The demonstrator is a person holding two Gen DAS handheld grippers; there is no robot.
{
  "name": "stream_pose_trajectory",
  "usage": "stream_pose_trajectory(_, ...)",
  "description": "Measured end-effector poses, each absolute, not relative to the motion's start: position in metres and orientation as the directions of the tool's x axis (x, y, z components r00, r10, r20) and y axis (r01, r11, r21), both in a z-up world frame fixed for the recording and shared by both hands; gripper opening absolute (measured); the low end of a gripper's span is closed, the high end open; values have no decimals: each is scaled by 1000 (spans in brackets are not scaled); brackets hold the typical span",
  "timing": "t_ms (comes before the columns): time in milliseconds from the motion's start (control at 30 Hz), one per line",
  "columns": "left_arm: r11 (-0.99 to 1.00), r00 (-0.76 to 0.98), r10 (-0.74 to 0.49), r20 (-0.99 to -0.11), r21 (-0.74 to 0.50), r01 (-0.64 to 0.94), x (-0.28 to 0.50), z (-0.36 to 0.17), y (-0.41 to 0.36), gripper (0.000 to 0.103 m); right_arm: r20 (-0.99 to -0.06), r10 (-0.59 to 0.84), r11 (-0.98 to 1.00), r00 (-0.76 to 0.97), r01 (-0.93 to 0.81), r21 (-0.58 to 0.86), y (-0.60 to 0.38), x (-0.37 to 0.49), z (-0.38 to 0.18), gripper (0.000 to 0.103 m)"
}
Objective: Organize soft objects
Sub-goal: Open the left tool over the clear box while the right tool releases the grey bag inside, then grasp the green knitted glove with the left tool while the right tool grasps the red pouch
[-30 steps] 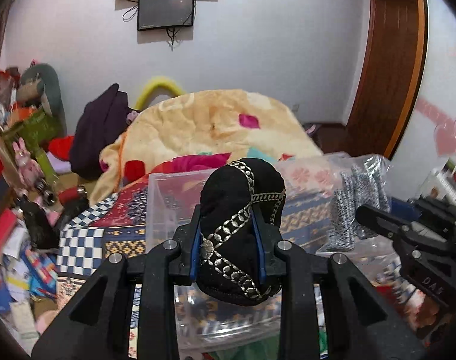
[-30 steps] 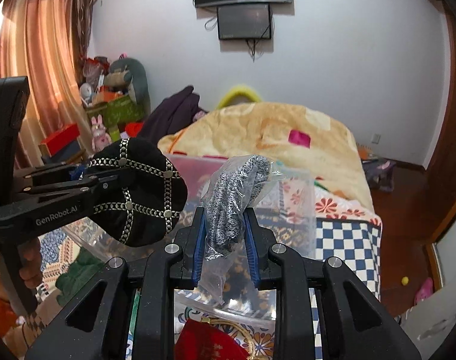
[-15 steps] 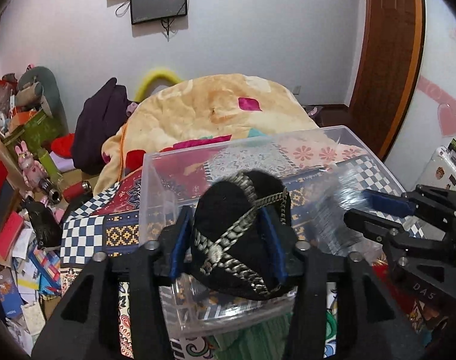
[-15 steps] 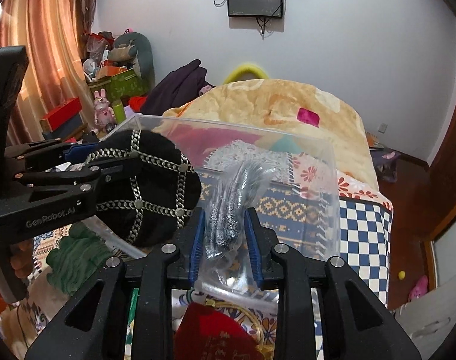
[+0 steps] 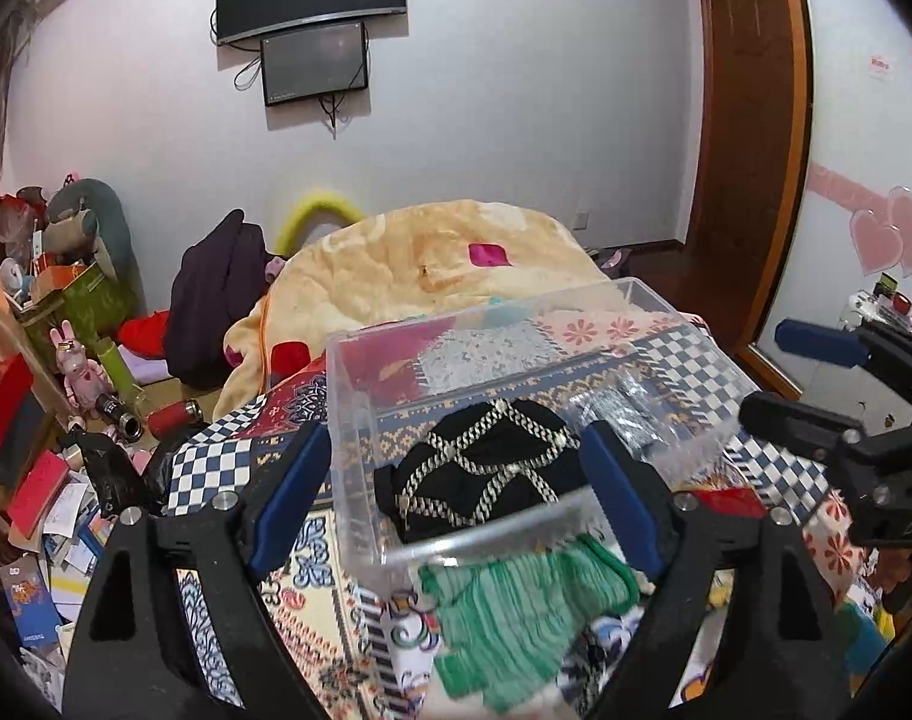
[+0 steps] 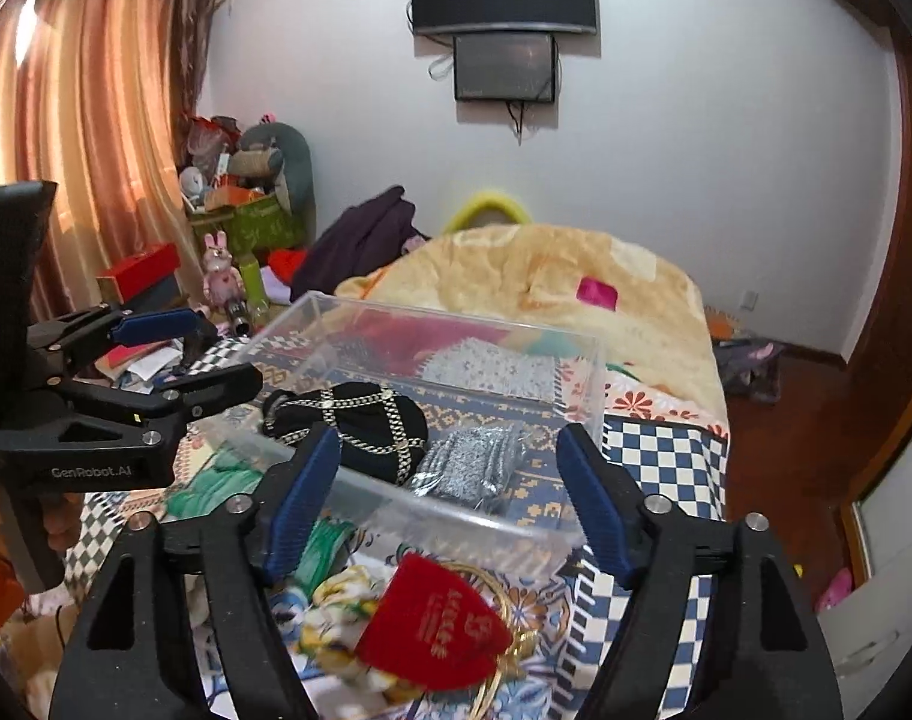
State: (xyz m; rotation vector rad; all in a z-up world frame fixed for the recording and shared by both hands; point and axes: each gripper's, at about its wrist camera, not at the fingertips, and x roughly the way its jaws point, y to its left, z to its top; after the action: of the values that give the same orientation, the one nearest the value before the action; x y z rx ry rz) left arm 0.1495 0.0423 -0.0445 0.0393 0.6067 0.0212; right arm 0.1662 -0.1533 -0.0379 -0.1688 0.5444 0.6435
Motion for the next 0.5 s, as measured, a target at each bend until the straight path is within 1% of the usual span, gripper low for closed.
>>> stream_pose_trajectory(67,999,823,35,-568,50,-8,140,-48,42,88,-518,530,789,671,-614,13,-155,157,-38,76)
stream_pose_trajectory(233,1000,808,11,-589,28,7,122,-63,42,88,-518,525,791,675,-612,4,-156,143,-50,76)
stream_pose_trajectory(400,999,782,-38,-622,-20,32,112,-86,43,88,-551,526,795,648,-604,48,-162,140,-72,76)
stream_pose_trajectory(500,999,771,-43,-635,-16,43,109,-99,40,88,-576,527,799,625,-596,84,-164,143,-85,76)
